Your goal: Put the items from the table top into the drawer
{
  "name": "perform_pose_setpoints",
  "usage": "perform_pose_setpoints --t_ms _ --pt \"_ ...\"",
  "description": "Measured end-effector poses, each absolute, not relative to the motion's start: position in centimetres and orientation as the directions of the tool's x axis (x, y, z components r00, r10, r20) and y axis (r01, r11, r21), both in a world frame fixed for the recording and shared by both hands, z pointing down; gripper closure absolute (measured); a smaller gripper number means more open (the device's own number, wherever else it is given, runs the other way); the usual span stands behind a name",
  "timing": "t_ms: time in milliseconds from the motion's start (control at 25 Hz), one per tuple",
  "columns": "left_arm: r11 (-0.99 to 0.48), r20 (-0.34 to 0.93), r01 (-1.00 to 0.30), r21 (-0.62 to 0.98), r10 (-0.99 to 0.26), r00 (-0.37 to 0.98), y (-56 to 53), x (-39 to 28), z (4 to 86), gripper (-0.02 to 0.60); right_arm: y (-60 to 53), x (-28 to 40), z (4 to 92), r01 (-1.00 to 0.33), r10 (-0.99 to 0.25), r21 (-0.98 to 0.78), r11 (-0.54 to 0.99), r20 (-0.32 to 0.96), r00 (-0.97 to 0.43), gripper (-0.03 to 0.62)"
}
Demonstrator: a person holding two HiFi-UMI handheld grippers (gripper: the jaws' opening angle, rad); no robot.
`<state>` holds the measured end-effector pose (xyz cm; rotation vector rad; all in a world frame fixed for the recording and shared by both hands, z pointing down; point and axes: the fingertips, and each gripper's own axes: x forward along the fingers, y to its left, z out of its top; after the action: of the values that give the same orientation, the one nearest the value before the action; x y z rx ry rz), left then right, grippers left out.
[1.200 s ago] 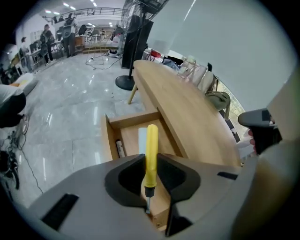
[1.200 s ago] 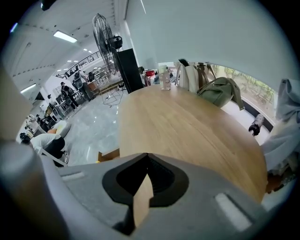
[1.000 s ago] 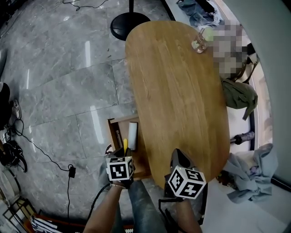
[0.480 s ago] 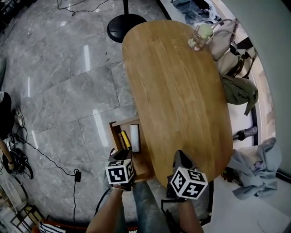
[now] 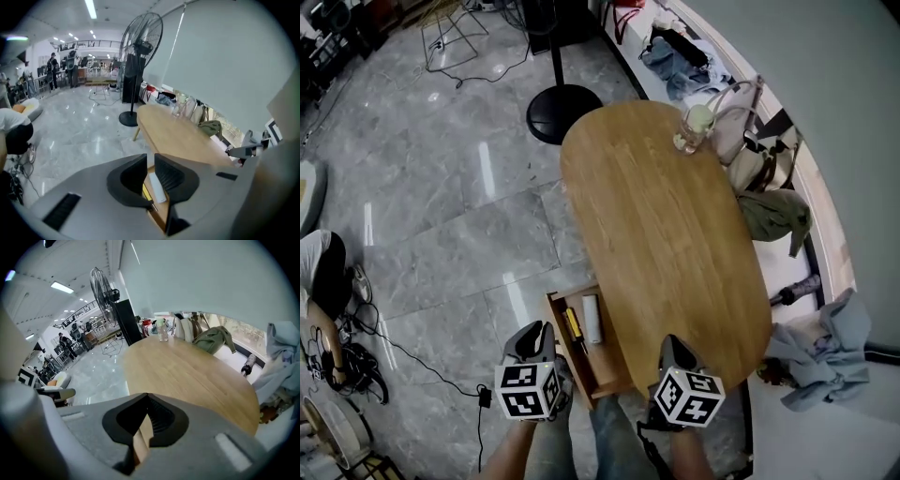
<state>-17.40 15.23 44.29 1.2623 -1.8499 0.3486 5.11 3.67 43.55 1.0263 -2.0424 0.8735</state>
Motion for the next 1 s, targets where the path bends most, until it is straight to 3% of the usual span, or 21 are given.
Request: perform_pose_setpoints --t_ms 240,520,1000 --pt "0.353 0.669 -0.926 0.136 -0.722 -0.177 14.7 -19.8 31.9 0.568 3.2 4.7 33.3 -0.849 -0.49 -0.267 0.455 0.721 -0.489 0.589" --pt "0.35 0.543 -0.925 0.145 -0.81 -0.221 14.5 -22.4 20.9 0.577 3.0 5.1 24.0 -0.85 -0.585 -0.209 0.483 0.646 -0.491 0.589" --pt "0.301 0.501 -0.94 0.161 -0.846 -0.185 14.7 -23.7 16.5 0.577 3.1 5.0 18.4 -0.883 -0.683 -0.104 0.459 0.593 -0.425 0.589"
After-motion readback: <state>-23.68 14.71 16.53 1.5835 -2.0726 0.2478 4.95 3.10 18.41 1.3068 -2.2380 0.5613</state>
